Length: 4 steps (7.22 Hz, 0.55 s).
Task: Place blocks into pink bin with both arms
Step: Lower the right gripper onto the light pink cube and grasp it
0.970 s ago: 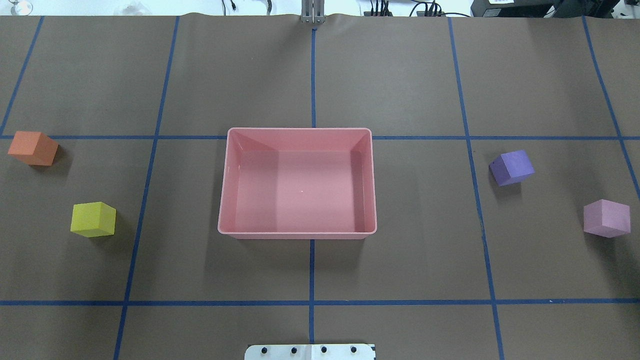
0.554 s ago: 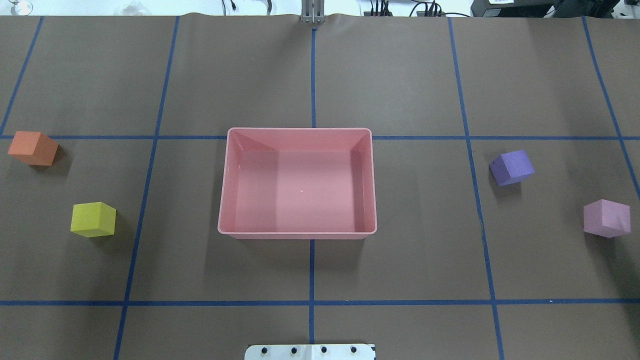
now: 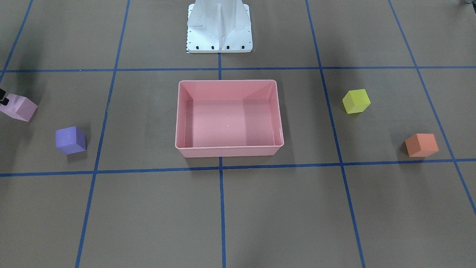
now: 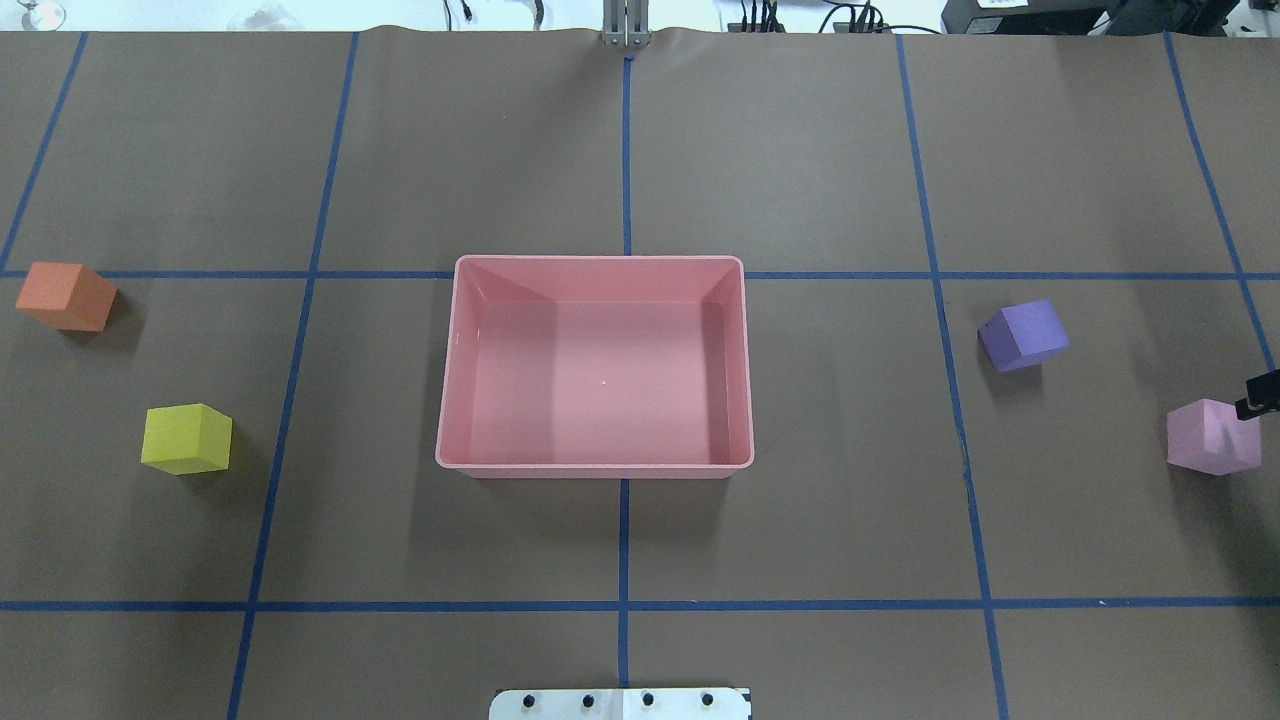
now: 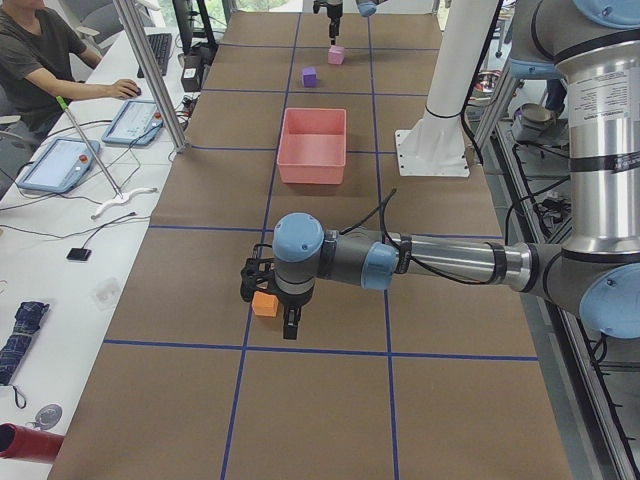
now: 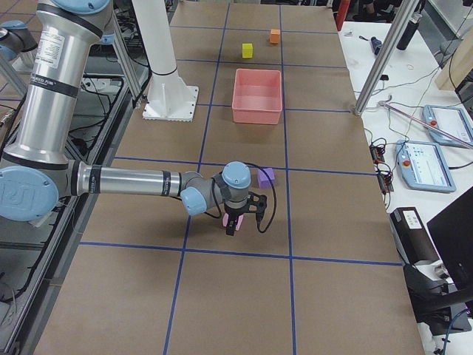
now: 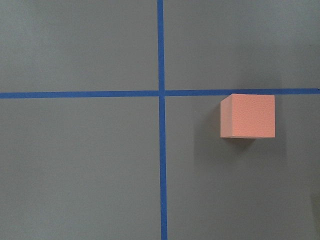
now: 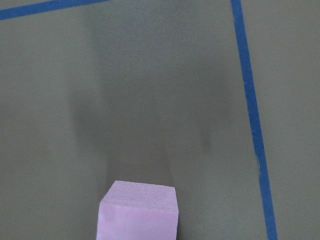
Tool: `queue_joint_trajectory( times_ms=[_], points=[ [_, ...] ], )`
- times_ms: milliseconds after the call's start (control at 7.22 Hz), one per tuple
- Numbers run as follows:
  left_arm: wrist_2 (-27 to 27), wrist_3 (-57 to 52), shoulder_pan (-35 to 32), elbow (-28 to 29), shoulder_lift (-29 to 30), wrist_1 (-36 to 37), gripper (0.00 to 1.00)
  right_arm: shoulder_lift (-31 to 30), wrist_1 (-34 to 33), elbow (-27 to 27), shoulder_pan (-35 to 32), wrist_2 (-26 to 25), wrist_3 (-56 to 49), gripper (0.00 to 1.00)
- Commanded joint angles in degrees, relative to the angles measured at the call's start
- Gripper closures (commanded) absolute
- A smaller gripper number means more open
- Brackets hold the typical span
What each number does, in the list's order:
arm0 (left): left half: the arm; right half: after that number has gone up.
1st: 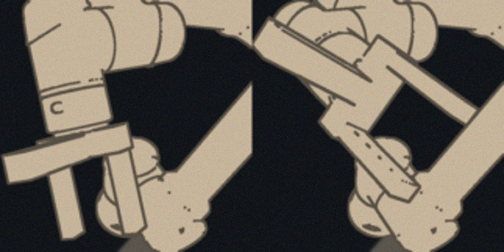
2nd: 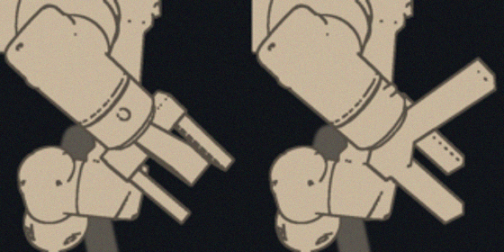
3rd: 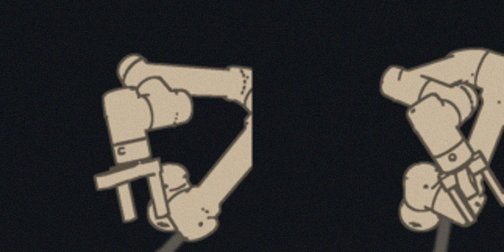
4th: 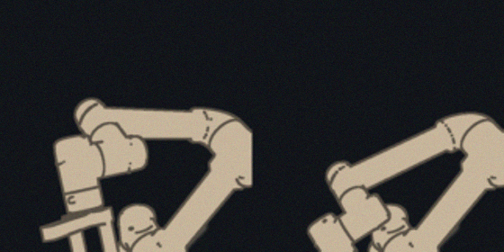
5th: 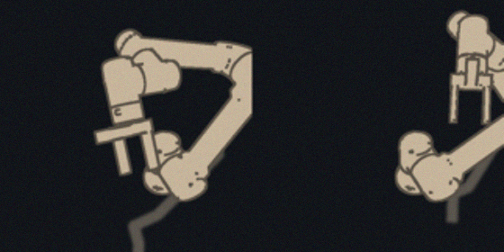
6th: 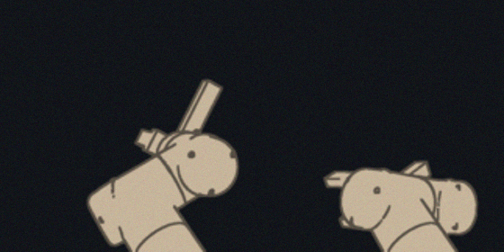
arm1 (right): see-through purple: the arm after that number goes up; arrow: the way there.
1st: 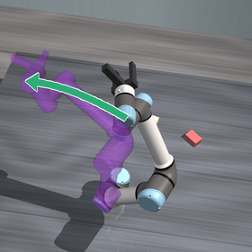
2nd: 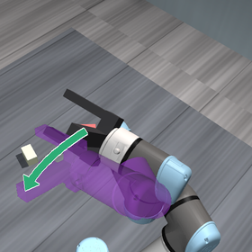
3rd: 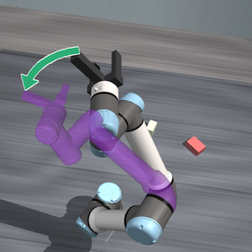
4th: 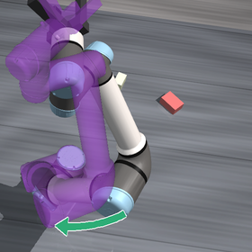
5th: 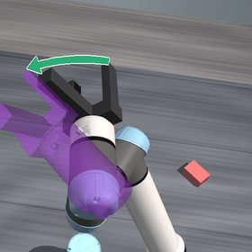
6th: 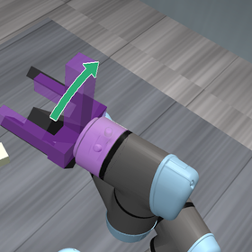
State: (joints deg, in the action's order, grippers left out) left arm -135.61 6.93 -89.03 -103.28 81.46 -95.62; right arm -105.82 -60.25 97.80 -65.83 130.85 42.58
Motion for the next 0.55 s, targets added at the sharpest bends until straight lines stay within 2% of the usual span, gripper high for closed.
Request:
queue_joint_trajectory(
  times_ms=[0, 139, 416],
  points=[
    [0.0, -0.08, 0.0, 0.18, 0.01, 0.0, 0.0, 0.44, 8.53, -3.23, 2.62, 0.02, 9.05, 0.01],
    [0.0, -0.17, 0.0, 0.27, -0.07, 0.0, 0.0, 0.44, 12.13, -3.23, 3.33, 0.37, 11.7, 0.01],
    [0.0, -0.17, 0.0, 0.36, -0.34, 0.0, 0.0, 0.17, 13.49, -3.31, 3.25, 1.25, 11.73, 0.01]
  ],
)
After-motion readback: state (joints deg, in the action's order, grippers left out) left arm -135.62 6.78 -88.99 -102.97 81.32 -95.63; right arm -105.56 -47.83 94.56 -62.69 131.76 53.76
